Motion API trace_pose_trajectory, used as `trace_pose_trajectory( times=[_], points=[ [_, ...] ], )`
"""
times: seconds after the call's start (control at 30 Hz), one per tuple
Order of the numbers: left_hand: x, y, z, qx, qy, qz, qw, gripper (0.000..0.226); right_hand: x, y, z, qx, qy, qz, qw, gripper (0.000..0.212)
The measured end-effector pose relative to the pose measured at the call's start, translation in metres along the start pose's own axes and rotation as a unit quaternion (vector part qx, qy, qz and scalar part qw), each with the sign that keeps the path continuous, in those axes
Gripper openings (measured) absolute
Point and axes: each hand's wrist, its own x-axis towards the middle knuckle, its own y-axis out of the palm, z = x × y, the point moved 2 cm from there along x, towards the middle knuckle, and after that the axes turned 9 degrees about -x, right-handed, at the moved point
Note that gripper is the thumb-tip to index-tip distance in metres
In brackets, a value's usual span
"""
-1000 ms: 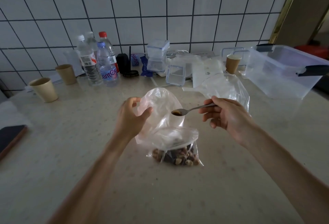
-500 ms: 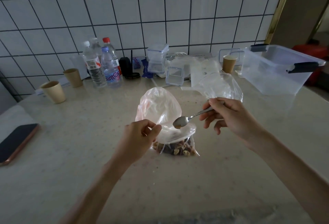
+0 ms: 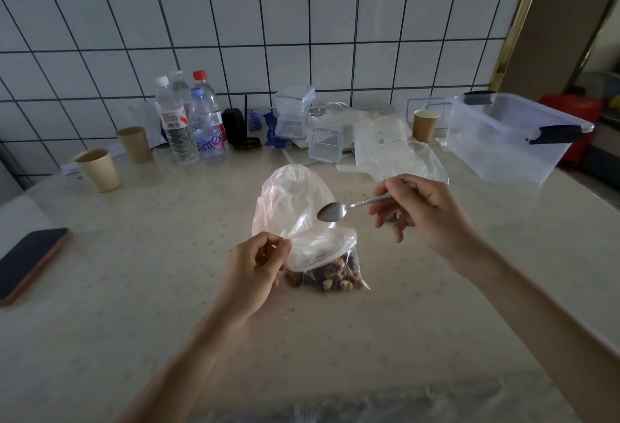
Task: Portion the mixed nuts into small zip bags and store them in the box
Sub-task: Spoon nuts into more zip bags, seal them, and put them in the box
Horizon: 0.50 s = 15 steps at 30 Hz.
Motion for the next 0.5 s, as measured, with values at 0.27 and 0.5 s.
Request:
trace_pose_trajectory(
  times=[0.27,0.5],
  points=[
    [-0.002,0.000,-0.001,-0.020,-0.025,-0.007,0.999,0.020,0.046,0.036,-0.005,0.092,0.139,-0.024,0.986,0.031],
    [-0.001,0.000,0.000,-0.010,-0.027,0.001,1.000,0.021,0.071,0.060,-0.029,0.021,0.279,0.001,0.960,0.030]
  ],
)
